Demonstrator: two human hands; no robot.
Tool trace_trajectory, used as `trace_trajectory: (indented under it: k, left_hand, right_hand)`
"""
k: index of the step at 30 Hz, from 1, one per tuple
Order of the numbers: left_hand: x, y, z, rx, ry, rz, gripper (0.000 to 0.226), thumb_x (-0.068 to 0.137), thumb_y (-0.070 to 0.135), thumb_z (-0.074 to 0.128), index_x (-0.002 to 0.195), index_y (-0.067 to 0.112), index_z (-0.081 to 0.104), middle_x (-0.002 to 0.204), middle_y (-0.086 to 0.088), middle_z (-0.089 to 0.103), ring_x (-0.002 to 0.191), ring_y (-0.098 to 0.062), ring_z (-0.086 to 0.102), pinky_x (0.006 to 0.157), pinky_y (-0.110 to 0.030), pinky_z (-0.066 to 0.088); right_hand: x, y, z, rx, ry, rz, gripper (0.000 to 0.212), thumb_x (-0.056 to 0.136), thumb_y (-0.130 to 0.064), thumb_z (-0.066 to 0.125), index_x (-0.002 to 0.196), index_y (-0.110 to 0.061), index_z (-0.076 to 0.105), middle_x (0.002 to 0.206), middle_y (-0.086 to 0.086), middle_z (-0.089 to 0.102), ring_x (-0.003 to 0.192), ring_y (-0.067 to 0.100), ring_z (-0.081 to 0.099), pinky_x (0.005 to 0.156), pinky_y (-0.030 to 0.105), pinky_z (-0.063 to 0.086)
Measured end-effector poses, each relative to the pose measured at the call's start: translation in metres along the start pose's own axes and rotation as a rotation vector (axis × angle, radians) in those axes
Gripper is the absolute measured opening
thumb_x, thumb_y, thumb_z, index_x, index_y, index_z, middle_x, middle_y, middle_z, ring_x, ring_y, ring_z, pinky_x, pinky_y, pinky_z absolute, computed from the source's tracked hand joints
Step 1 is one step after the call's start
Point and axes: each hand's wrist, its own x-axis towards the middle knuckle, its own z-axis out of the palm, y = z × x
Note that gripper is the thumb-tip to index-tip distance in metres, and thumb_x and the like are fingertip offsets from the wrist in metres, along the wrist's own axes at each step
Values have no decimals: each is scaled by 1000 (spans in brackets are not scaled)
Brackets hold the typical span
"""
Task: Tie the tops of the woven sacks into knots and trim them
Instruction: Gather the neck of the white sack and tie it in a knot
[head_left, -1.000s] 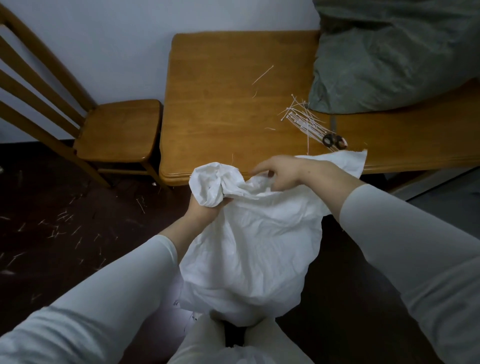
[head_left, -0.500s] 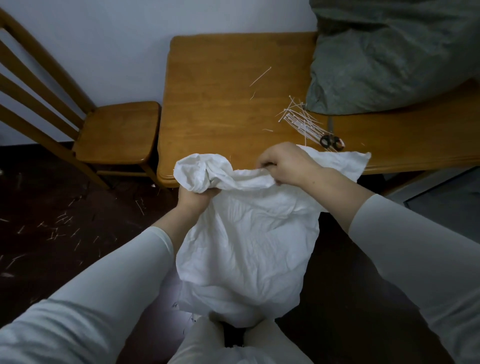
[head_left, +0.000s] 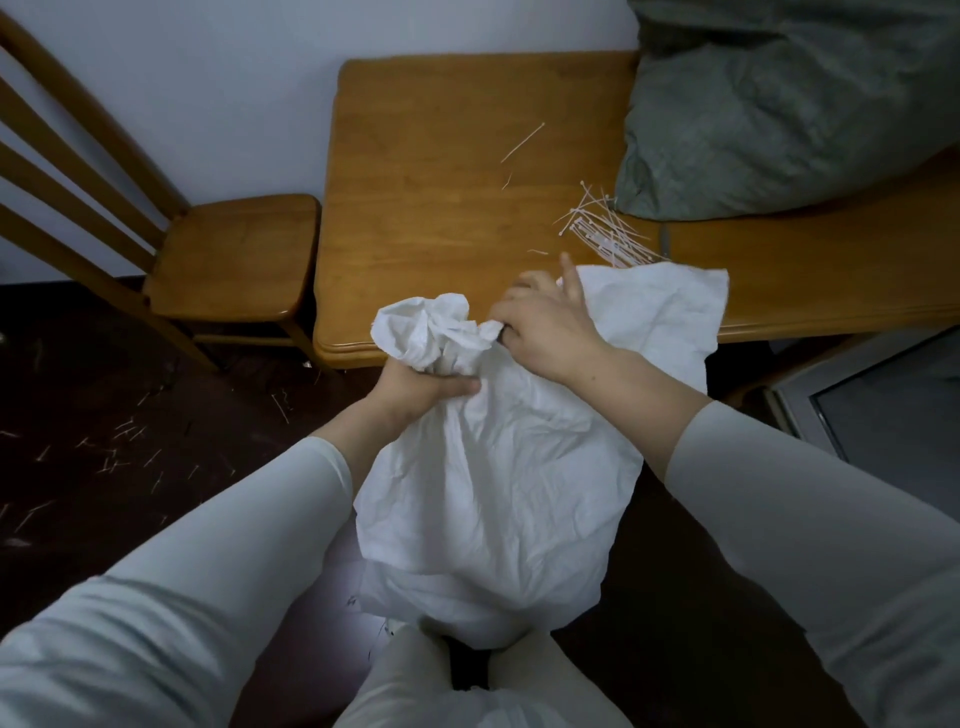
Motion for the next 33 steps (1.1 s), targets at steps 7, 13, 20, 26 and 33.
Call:
trace_trajectory:
  k: [7, 13, 20, 26, 33]
  left_hand:
    - [-4, 5, 19, 13, -206, -47, 28, 78, 16, 76, 93, 33, 59, 91, 20, 64, 83, 11, 62, 69, -6, 47]
    - [2, -15, 19, 94, 54, -11, 20, 86, 19, 68, 88, 31, 51, 96, 4, 55, 90, -8, 53, 82, -26, 46]
    - [2, -21, 14, -64, 185, -85, 31, 80, 12, 74, 93, 28, 50, 91, 12, 51, 100, -13, 51, 87, -28, 41]
    - [3, -17, 15, -104, 206, -119, 41, 80, 10, 73, 111, 19, 48, 96, 8, 55, 101, -13, 51, 85, -27, 41]
    - [2, -22, 7, 27, 98, -213, 56, 80, 23, 74, 130, 14, 51, 125, -6, 58, 113, -21, 56, 91, -34, 48]
  right_hand:
    - [5, -21, -1, 303, -59, -67, 24, 85, -4, 44, 73, -23, 54, 88, 5, 61, 87, 26, 55, 66, 36, 41]
    - [-2, -12, -3, 350, -123, -64, 15, 80, -12, 53, 84, -18, 66, 90, -1, 66, 88, 21, 59, 72, 35, 46]
    - [-11, 42, -23, 86, -301, 142, 64, 77, -14, 64, 135, -27, 42, 132, 1, 51, 117, 23, 52, 88, 38, 50]
    - [-32, 46, 6, 275, -403, 194, 24, 75, -14, 72, 100, -12, 68, 101, 1, 67, 92, 19, 64, 80, 34, 55]
    - [1, 48, 19, 137, -281, 187, 87, 77, 9, 54, 149, -22, 15, 157, 3, 13, 119, 30, 53, 85, 41, 55]
